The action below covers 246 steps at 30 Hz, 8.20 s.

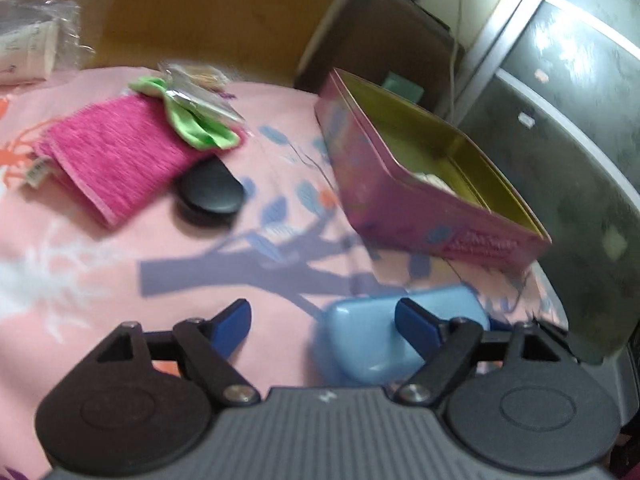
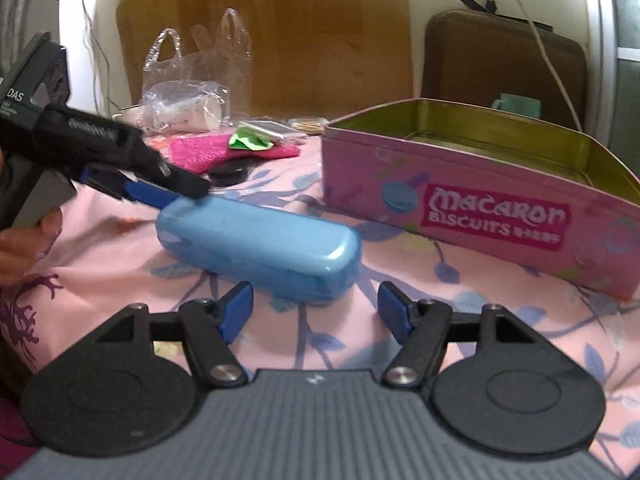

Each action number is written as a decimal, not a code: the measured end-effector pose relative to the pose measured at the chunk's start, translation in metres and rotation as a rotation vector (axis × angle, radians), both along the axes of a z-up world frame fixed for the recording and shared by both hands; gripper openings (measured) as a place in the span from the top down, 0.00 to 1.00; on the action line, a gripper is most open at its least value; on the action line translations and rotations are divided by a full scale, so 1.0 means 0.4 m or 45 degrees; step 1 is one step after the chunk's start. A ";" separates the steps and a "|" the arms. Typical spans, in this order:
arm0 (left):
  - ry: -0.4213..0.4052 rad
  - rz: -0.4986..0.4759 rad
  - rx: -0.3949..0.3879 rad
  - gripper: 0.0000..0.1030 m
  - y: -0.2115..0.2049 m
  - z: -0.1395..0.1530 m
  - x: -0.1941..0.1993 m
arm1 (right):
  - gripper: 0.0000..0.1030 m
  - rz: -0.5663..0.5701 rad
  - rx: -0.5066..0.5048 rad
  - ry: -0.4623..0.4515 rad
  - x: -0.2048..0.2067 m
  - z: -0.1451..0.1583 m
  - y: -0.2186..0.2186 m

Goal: Organize soft objects

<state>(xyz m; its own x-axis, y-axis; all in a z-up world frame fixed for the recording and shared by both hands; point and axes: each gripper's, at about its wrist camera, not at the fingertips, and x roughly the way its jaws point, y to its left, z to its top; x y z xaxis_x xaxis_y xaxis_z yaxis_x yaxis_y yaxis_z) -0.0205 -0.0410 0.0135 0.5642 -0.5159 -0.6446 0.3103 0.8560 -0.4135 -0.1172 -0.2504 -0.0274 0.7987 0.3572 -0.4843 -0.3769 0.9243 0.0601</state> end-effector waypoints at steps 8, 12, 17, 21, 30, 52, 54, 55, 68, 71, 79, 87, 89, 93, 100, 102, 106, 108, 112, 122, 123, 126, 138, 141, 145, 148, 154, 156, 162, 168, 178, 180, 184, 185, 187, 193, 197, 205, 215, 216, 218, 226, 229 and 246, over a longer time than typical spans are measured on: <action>-0.011 -0.037 0.001 0.20 -0.052 0.001 -0.021 | 0.26 0.116 -0.053 -0.009 0.039 -0.005 0.038; -0.008 -0.043 -0.007 0.21 -0.060 0.005 -0.011 | 0.26 0.103 -0.026 -0.025 0.037 -0.011 0.033; -0.089 -0.071 -0.022 0.21 -0.094 0.065 0.003 | 0.26 0.029 -0.018 -0.083 0.010 0.004 0.027; -0.178 -0.134 -0.038 0.21 -0.150 0.147 0.049 | 0.26 -0.043 0.000 -0.197 0.000 0.066 -0.010; -0.256 -0.167 0.052 0.14 -0.364 0.181 0.254 | 0.25 -0.262 0.024 -0.227 0.136 0.120 -0.140; -0.257 0.576 0.243 0.15 0.269 0.090 0.067 | 0.24 -0.262 0.124 -0.360 0.158 0.136 -0.019; -0.225 0.676 0.292 0.15 0.337 0.051 0.042 | 0.24 -0.142 0.132 -0.324 0.171 0.143 0.041; -0.206 0.703 0.292 0.15 0.361 0.038 0.040 | 0.25 -0.093 0.133 -0.304 0.177 0.142 0.070; -0.306 0.726 0.272 0.14 0.375 -0.006 0.001 | 0.33 0.069 -0.062 -0.143 0.470 0.112 0.432; -0.290 0.741 0.227 0.14 0.391 -0.010 -0.002 | 0.57 0.062 -0.214 -0.110 0.514 0.083 0.485; -0.311 0.741 0.212 0.07 0.394 -0.008 -0.005 | 0.87 0.014 -0.255 -0.284 0.350 0.097 0.403; -0.300 0.678 0.194 0.07 0.388 -0.005 -0.007 | 0.87 0.097 -0.001 -0.159 0.050 0.088 0.208; -0.289 0.667 0.168 0.07 0.380 -0.003 -0.012 | 0.86 0.051 0.234 -0.061 0.029 0.094 0.126; -0.232 0.593 0.023 0.07 0.336 0.007 -0.024 | 0.51 -0.093 0.343 -0.002 -0.011 0.069 0.017; -0.228 0.234 0.013 0.08 0.145 0.053 -0.054 | 0.45 -0.206 0.066 -0.262 -0.103 0.066 0.037; -0.194 0.100 0.020 0.08 0.079 0.049 -0.055 | 0.38 -0.139 0.075 -0.271 -0.117 0.064 0.044; -0.172 -0.051 0.083 0.07 -0.036 0.025 -0.056 | 0.33 -0.131 0.014 -0.227 -0.106 0.035 0.062; -0.161 -0.089 0.119 0.15 -0.079 0.007 -0.049 | 0.40 -0.142 0.000 -0.191 -0.093 0.022 0.061; -0.114 -0.212 0.096 0.75 -0.118 -0.009 -0.057 | 0.94 -0.099 0.016 -0.139 -0.081 0.017 0.065; -0.352 -0.259 0.034 0.79 -0.218 0.187 0.026 | 0.94 -0.186 -0.012 -0.515 -0.064 0.117 0.074; -0.379 -0.256 0.033 0.77 -0.235 0.201 0.044 | 0.94 -0.205 -0.006 -0.536 -0.048 0.128 0.065; -0.413 -0.249 0.027 0.72 -0.303 0.222 0.112 | 0.94 -0.303 -0.003 -0.579 0.029 0.154 0.019; -0.344 -0.034 0.094 0.26 -0.308 0.172 0.215 | 0.53 -0.705 -0.009 -0.348 0.189 0.099 -0.187; -0.390 0.055 0.082 0.26 -0.208 0.191 0.185 | 0.53 -0.729 0.018 -0.397 0.144 0.098 -0.191; -0.351 0.105 0.102 0.26 -0.090 0.160 0.126 | 0.45 -0.562 0.158 -0.428 0.062 0.099 -0.160; -0.241 0.092 0.090 0.26 -0.019 0.101 0.084 | 0.36 -0.303 0.224 -0.276 0.021 0.074 -0.108; -0.058 0.111 -0.010 0.26 0.085 0.018 0.016 | 0.20 -0.026 0.119 0.009 0.041 0.021 0.024; -0.040 0.125 -0.042 0.26 0.116 0.006 0.003 | 0.28 -0.066 0.006 0.029 0.064 0.004 0.070; -0.018 0.200 -0.057 0.26 0.213 -0.003 -0.013 | 0.29 0.171 -0.050 0.005 0.085 0.021 0.206; 0.040 0.161 -0.218 0.27 0.282 -0.020 -0.031 | 0.36 0.349 -0.051 -0.028 0.072 0.024 0.291; 0.054 0.243 -0.267 0.69 0.273 -0.037 -0.016 | 0.16 0.326 -0.049 -0.001 0.080 0.023 0.311; 0.031 0.231 -0.265 0.70 0.268 -0.029 -0.021 | 0.15 0.306 -0.087 0.026 0.084 0.016 0.313; -0.018 0.223 -0.253 0.71 0.255 -0.003 -0.032 | 0.30 0.307 -0.055 0.042 0.090 0.011 0.298; -0.029 0.221 -0.248 0.71 0.249 0.008 -0.033 | 0.30 0.305 -0.053 0.026 0.087 0.012 0.296; -0.050 0.201 -0.240 0.72 0.235 0.033 -0.027 | 0.31 0.298 -0.023 0.010 0.083 0.013 0.287; -0.166 0.072 -0.207 0.72 0.117 0.148 0.040 | 0.31 0.190 -0.052 -0.180 0.066 0.066 0.236; -0.224 -0.020 -0.161 0.71 -0.018 0.195 0.116 | 0.31 0.071 -0.110 -0.303 0.085 0.110 0.158; -0.295 -0.095 -0.026 0.54 -0.311 0.232 0.300 | 0.30 -0.192 -0.190 -0.347 0.192 0.146 -0.034; -0.320 0.006 0.171 0.51 -0.328 0.165 0.292 | 0.26 -0.430 -0.210 -0.348 0.298 0.112 -0.120; -0.323 0.010 0.175 0.51 -0.311 0.162 0.277 | 0.26 -0.438 -0.205 -0.347 0.293 0.110 -0.117; -0.333 0.028 0.180 0.50 -0.260 0.157 0.240 | 0.26 -0.443 -0.195 -0.347 0.278 0.109 -0.111; -0.381 0.227 0.271 0.48 -0.011 0.130 0.106 | 0.26 -0.374 -0.091 -0.277 0.254 0.143 -0.042; -0.362 0.365 0.333 0.48 0.104 0.106 0.080 | 0.26 -0.300 -0.035 -0.289 0.236 0.167 0.001; -0.265 0.715 0.363 0.35 0.386 -0.012 0.011 | 0.26 0.092 0.037 -0.055 0.366 0.137 0.369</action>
<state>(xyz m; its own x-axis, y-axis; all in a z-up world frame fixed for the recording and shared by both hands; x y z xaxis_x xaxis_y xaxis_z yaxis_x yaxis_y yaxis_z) -0.0162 0.1136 0.0086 0.8254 0.0677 -0.5605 -0.1662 0.9779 -0.1267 0.0291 -0.1028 0.0274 0.7905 0.4279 -0.4383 -0.4452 0.8928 0.0688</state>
